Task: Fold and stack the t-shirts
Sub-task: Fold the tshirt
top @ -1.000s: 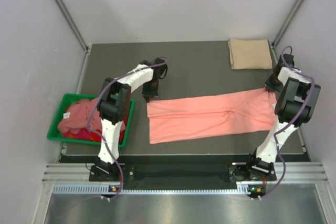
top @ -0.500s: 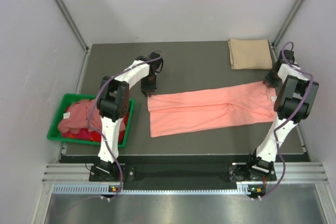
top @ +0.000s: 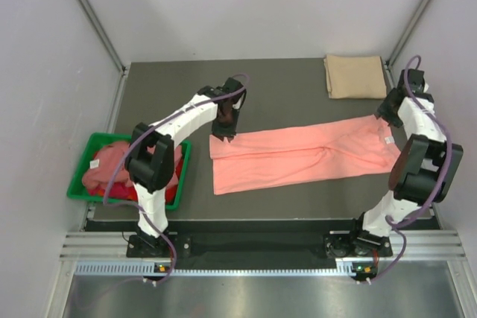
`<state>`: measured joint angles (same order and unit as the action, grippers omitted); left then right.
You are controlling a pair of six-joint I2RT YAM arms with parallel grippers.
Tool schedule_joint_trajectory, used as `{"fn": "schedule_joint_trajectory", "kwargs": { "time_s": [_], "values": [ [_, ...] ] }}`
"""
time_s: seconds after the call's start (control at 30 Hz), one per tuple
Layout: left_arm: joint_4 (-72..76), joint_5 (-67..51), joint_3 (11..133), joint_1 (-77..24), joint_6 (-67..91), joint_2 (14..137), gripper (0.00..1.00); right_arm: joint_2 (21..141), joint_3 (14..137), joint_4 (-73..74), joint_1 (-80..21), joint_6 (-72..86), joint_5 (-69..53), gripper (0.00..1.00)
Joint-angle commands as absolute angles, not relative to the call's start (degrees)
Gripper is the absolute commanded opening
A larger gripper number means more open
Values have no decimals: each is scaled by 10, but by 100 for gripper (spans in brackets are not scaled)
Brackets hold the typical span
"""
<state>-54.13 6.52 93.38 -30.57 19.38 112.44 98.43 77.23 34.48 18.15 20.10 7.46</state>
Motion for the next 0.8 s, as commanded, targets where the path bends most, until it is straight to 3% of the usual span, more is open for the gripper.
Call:
{"fn": "schedule_joint_trajectory", "kwargs": {
  "time_s": [0.0,0.23,0.5,0.77],
  "values": [
    [-508,26,905,-313,185,1077,33,946,732,340,154,186,56,45],
    [-461,-24,852,-340,184,1003,33,933,655,294,110,131,-88,43],
    [-405,-100,781,-362,192,905,33,919,650,285,111,29,-162,43],
    [-395,-101,754,-362,184,889,33,991,693,305,108,-22,-166,42]
  ]
}}
